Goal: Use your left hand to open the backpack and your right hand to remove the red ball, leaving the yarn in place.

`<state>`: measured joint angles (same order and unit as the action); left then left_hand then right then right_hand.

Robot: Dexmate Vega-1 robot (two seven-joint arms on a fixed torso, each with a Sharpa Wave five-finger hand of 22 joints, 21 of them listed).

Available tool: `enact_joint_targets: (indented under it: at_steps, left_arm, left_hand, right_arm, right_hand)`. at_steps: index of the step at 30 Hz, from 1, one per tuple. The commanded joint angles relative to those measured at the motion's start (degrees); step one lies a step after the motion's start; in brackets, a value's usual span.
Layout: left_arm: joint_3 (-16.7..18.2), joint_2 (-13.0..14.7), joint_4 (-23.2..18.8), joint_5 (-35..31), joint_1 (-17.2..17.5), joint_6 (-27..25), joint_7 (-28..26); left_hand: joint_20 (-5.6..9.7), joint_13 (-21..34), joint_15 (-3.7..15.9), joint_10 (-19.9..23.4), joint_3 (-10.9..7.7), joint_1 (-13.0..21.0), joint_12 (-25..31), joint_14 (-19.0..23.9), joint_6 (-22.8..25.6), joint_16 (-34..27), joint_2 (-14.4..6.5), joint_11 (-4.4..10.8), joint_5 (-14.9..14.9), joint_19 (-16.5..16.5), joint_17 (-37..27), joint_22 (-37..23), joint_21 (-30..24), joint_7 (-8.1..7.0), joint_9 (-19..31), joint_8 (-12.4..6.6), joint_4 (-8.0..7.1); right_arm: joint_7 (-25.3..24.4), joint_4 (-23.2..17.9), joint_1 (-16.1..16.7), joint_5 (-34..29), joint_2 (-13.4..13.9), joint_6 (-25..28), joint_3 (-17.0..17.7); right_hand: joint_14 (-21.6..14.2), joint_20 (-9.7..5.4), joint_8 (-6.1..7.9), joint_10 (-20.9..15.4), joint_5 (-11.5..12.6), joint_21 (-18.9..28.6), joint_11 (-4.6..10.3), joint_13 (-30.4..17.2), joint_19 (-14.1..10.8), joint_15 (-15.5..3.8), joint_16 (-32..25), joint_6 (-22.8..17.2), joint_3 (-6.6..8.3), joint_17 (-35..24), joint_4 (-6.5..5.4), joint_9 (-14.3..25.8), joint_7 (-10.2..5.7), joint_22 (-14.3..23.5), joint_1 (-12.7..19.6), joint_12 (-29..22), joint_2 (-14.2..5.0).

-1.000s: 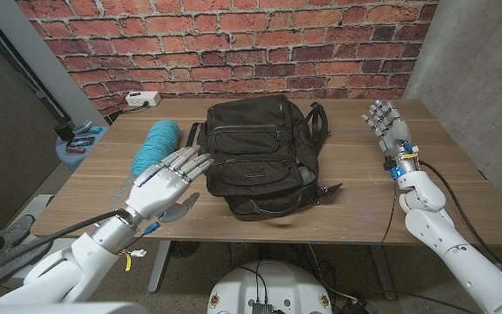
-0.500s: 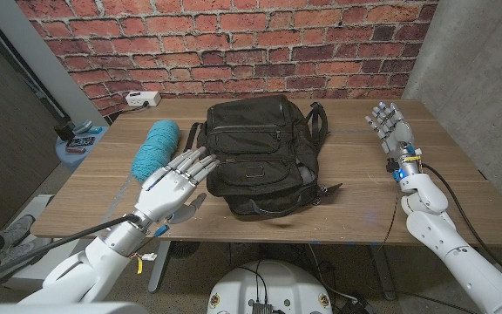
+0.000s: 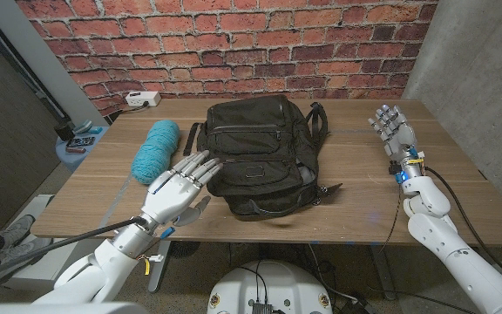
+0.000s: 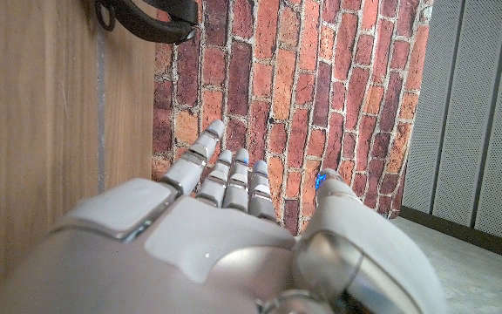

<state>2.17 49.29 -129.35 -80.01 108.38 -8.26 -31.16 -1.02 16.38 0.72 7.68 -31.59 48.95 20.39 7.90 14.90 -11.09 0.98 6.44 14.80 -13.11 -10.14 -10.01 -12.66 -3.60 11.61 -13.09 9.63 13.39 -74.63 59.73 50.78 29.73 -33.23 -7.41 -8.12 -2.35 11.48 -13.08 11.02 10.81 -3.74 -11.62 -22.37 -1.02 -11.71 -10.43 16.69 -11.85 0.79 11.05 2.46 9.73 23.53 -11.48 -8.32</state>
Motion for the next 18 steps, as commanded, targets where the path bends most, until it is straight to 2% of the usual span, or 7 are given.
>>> enact_joint_targets:
  at_steps: [1, 3, 4, 11, 18]
  left_arm:
    - [-4.6, 2.74, 1.74, 2.04, -1.9, -5.4, -2.32]
    - [-5.36, 3.02, 2.08, 2.51, -2.28, -6.11, -2.82]
    - [-5.7, 3.22, 2.25, 2.8, -2.52, -6.38, -3.07]
    - [-9.1, 4.63, 4.39, 4.08, -5.57, -7.9, -6.42]
    - [-12.5, 6.24, 5.42, 5.14, -8.24, -9.56, -7.98]
  left_hand:
    - [-0.15, 0.69, 0.21, 1.12, 0.66, 0.97, 1.04, 1.07, 1.91, -0.07, 0.05, 0.33, -0.42, -0.51, -0.27, -0.27, 0.34, -0.37, 0.55, -0.98, -0.05]
    - [-0.09, 1.04, 0.24, 1.46, 0.88, 1.24, 1.5, 1.49, 3.23, -0.12, 0.03, 0.59, -0.51, -0.77, -0.33, -0.28, 0.31, -0.56, 0.78, -1.6, -0.05]
    - [-0.1, 1.3, 0.29, 1.59, 1.04, 1.43, 1.79, 1.76, 4.24, -0.14, -0.03, 0.47, -0.57, -0.84, -0.37, -0.3, 0.34, -0.11, 0.95, -2.07, -0.06]
    - [0.07, 2.3, 0.86, 3.39, 1.59, 2.37, 3.31, 3.57, 7.55, -0.53, -0.36, 0.77, -0.75, -1.73, -0.55, -0.33, 0.21, -0.69, 1.62, -3.88, -0.04]
    - [0.29, 3.34, 1.47, 4.71, 2.13, 3.26, 4.59, 5.34, 10.43, -0.91, -0.78, 0.78, -0.89, -2.34, -0.83, -0.35, 0.19, 0.37, 2.33, -5.76, -0.08]
  right_arm:
    - [1.71, 1.65, -0.42, 0.89, -0.76, -0.43, 0.21]
    - [1.94, 1.84, -0.58, 0.93, -0.84, -0.46, 0.17]
    - [1.95, 1.87, -0.63, 0.84, -0.82, -0.46, 0.13]
    - [2.28, 1.96, -0.77, 0.8, -0.74, -0.39, 0.06]
    - [2.41, 2.11, -0.53, 0.99, -0.7, -0.47, 0.29]
  right_hand:
    - [-0.37, -0.39, 0.13, -0.25, -0.14, 0.35, 0.11, -0.21, -0.53, 0.01, -0.17, -0.64, 0.03, -0.31, 0.24, 0.18, 0.0, 0.1, -0.27, -0.36, 0.31]
    - [-0.37, -0.4, 0.13, -0.25, -0.14, 0.36, 0.08, -0.21, -0.55, 0.0, -0.17, -0.64, 0.04, -0.32, 0.24, 0.18, -0.01, 0.1, -0.29, -0.36, 0.3]
    - [-0.38, -0.4, 0.13, -0.25, -0.14, 0.36, 0.15, -0.21, -0.56, 0.02, -0.17, -0.65, 0.04, -0.32, 0.24, 0.18, -0.02, 0.1, -0.31, -0.36, 0.3]
    - [-0.37, -0.41, 0.14, -0.3, -0.14, 0.34, 0.22, -0.22, -0.53, 0.04, -0.16, -0.68, 0.09, -0.31, 0.32, 0.19, 0.02, 0.1, -0.32, -0.37, 0.29]
    - [-0.39, -0.39, 0.15, -0.33, -0.14, 0.34, 0.2, -0.22, -0.52, 0.03, -0.17, -0.73, 0.1, -0.32, 0.35, 0.19, -0.01, 0.1, -0.4, -0.38, 0.32]
